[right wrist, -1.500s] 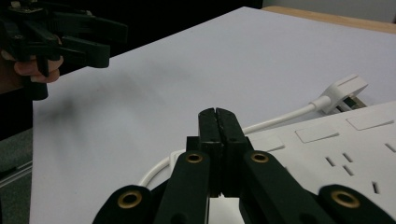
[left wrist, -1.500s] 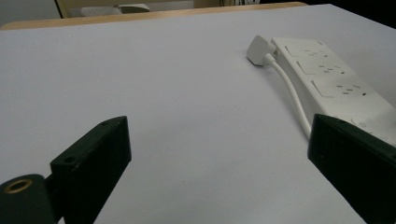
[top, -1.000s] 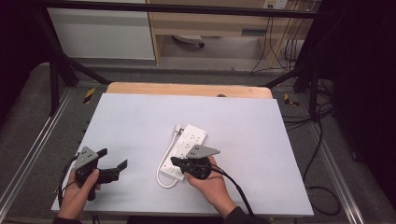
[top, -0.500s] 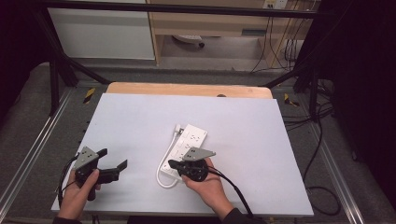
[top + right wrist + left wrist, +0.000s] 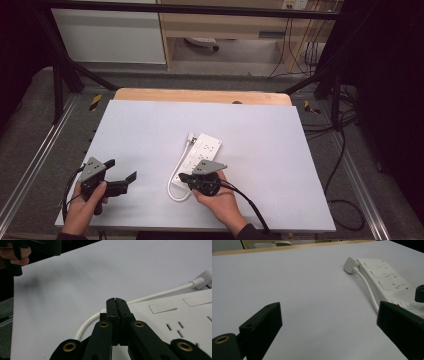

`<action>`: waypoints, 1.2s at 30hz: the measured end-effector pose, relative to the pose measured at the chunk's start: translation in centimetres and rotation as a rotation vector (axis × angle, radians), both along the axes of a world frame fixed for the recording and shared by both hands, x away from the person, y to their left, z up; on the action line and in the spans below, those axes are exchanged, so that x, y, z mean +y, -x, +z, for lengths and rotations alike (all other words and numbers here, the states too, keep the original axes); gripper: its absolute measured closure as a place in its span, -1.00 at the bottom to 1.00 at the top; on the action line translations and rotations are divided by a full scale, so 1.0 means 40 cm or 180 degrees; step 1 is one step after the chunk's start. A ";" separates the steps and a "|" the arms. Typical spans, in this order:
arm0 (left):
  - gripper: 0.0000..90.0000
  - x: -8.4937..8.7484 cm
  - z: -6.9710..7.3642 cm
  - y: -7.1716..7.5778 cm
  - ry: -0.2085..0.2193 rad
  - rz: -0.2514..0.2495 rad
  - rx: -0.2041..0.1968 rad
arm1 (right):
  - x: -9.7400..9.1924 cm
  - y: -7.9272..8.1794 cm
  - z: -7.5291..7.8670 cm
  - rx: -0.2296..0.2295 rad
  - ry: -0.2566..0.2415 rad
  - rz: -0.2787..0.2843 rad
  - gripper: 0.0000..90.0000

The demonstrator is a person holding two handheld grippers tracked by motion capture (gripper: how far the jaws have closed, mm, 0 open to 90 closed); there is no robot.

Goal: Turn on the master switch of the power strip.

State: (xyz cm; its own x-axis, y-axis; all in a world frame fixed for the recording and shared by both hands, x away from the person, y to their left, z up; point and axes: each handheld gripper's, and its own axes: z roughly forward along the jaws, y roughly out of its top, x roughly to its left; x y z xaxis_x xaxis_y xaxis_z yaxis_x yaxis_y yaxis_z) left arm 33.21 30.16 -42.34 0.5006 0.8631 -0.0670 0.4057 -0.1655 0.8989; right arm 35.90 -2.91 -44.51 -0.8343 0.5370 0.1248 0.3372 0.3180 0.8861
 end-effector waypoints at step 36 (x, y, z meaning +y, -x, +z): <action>-0.86 0.000 0.000 0.000 -0.0003 -0.0003 0.0001 | 0.017 -0.010 -0.016 -0.0004 0.0074 -0.0028 1.00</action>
State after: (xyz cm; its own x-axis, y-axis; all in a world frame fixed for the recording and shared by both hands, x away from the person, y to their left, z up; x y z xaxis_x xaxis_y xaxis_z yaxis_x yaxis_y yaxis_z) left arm 33.21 30.17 -42.35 0.5015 0.8626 -0.0664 0.4057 -0.1666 0.8987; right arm 36.31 -2.22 -45.16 -0.8296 0.5472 0.1111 0.3391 0.3355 0.8789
